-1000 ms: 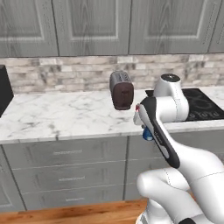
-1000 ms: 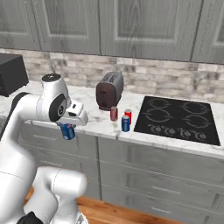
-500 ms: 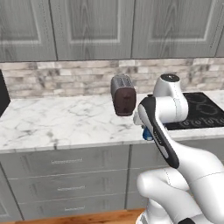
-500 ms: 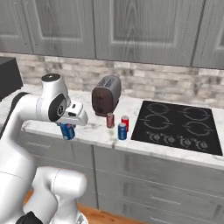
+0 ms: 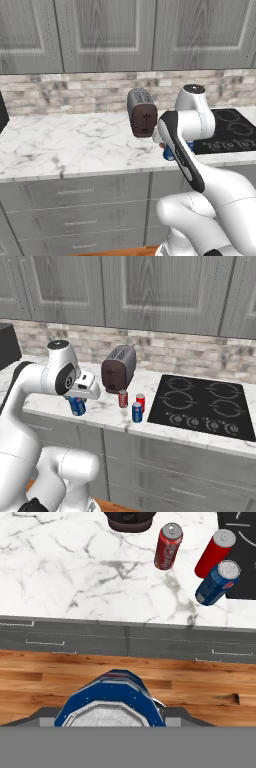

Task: Four empty soda cans are scattered around the kitchen. Gather all the cans and cluster them next to the stove for recycling.

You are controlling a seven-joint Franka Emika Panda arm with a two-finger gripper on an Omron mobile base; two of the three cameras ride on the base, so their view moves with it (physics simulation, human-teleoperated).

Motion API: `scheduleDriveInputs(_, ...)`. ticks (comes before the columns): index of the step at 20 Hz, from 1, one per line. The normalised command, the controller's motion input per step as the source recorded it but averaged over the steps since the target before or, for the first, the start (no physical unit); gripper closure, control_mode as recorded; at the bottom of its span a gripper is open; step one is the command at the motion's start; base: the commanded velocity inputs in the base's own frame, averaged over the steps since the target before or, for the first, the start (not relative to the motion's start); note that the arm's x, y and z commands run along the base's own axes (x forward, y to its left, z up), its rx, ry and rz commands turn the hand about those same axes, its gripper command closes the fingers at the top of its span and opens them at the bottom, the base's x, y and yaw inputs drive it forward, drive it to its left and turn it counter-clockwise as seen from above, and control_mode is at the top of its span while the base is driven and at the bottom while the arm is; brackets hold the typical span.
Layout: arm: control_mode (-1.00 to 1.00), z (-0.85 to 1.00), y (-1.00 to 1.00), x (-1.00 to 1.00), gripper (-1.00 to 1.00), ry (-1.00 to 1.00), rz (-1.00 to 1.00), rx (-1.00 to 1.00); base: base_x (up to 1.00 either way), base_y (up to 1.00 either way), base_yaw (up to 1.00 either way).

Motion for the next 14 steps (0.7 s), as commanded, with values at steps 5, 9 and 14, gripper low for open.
scheduleDriveInputs(5,1.0,0.0,0.0,0.0,1.0,0.0,0.0,0.0,0.36,-0.11,0.0)
scheduleDriveInputs(9,1.0,0.0,0.0,0.0,1.0,0.0,0.0,0.0,0.41,-0.08,0.0)
scheduleDriveInputs(14,1.0,0.0,0.0,0.0,1.0,0.0,0.0,0.0,0.31,-0.07,0.0)
